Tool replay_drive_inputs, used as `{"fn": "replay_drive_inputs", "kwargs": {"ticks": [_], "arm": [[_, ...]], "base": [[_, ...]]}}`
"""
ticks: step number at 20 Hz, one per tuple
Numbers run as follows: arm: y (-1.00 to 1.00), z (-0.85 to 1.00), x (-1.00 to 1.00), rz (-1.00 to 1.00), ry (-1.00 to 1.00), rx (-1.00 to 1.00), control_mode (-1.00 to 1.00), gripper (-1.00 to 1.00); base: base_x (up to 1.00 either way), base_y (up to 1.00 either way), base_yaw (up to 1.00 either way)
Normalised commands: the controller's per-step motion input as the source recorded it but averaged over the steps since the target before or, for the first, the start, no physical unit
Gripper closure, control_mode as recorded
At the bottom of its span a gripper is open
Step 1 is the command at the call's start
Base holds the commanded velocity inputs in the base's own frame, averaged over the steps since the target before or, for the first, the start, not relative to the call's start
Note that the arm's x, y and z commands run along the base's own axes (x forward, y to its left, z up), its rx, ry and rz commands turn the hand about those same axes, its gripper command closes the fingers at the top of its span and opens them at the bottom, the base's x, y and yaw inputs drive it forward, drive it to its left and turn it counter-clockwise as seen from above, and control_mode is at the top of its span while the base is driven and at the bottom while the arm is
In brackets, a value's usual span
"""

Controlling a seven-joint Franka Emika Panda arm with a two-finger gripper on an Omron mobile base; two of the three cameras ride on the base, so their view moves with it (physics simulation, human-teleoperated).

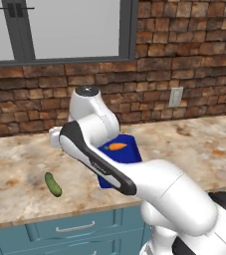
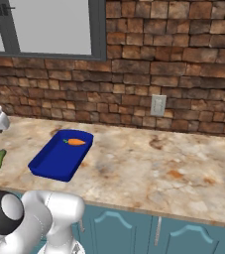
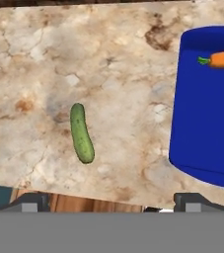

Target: Place the two vegetables and bowl onto the tray for setting up a vegetable dip station.

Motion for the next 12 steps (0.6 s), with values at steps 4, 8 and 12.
{"fn": "replay_drive_inputs", "kwargs": {"ticks": [4,8,12], "arm": [[0.33,0.0,0.16,0.0,0.14,0.0,-1.0,-1.0],[0.31,-0.01,0.24,0.0,0.14,0.0,-1.0,-1.0],[0.31,-0.17,0.27,0.0,0.08,-0.03,-1.0,-1.0]], "base": [[0.0,0.0,0.0],[0.0,0.0,0.0],[0.0,0.0,0.0]]}}
